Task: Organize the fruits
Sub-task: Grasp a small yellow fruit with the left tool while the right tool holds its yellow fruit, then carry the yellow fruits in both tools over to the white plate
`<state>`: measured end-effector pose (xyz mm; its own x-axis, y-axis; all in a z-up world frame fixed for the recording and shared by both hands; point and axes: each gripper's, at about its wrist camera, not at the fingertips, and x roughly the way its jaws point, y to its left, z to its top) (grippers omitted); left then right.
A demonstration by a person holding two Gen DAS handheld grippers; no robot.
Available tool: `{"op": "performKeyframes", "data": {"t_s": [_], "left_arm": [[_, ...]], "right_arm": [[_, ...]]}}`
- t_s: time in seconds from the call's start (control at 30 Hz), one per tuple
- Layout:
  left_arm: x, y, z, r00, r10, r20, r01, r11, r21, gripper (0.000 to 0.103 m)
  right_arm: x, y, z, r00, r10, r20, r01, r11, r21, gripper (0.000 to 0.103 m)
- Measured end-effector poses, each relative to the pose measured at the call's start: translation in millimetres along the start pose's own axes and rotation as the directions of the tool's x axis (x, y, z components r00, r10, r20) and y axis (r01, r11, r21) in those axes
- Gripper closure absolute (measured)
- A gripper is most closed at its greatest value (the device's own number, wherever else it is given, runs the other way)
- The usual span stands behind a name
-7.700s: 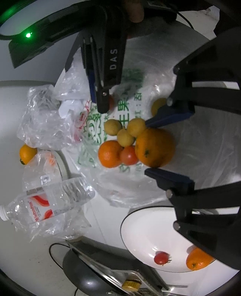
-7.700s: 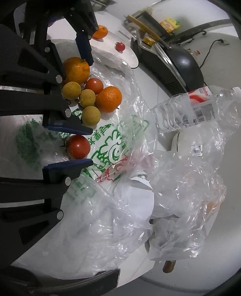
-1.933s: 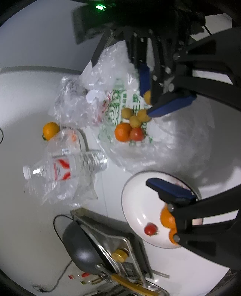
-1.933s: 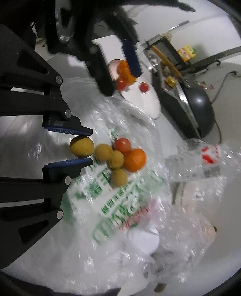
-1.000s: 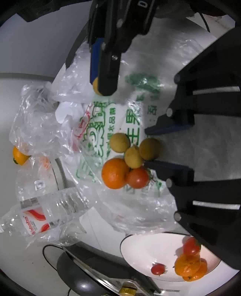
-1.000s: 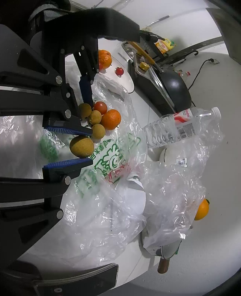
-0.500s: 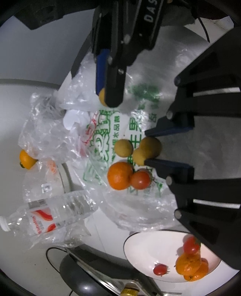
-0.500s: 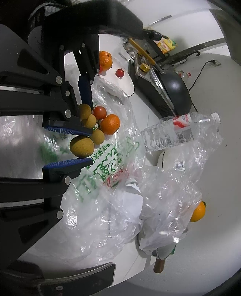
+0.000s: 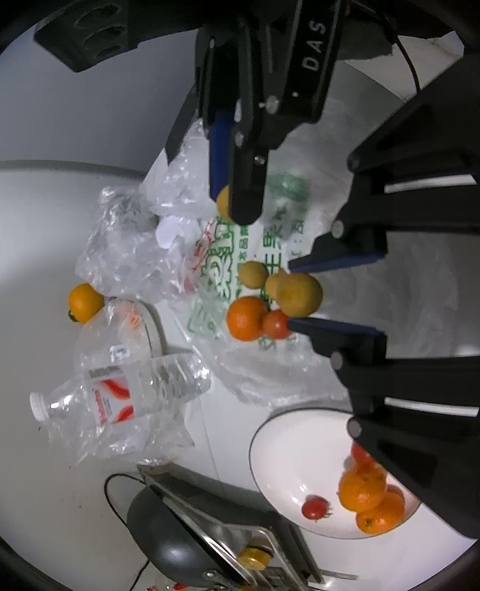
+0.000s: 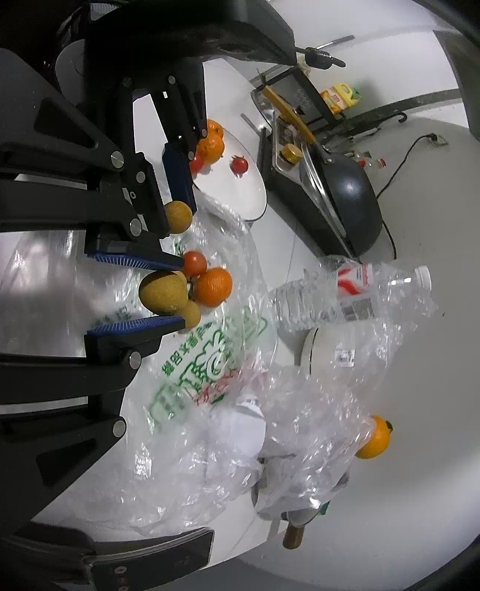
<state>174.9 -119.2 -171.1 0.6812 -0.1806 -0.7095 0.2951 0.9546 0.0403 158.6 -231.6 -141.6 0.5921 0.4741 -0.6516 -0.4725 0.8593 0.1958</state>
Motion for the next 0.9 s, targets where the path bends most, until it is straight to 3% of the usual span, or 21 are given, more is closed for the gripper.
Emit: {"op": "performKeyframes", "data": {"t_s": [0.9], "left_arm": [[-46,56,-25,0.997,0.042,0.071,-0.037,0.997,-0.061,0.078]], "right_arm": [[14,71,17,1.000,0.016,-0.015,-0.017,0.996,-0.090,0.076]]}}
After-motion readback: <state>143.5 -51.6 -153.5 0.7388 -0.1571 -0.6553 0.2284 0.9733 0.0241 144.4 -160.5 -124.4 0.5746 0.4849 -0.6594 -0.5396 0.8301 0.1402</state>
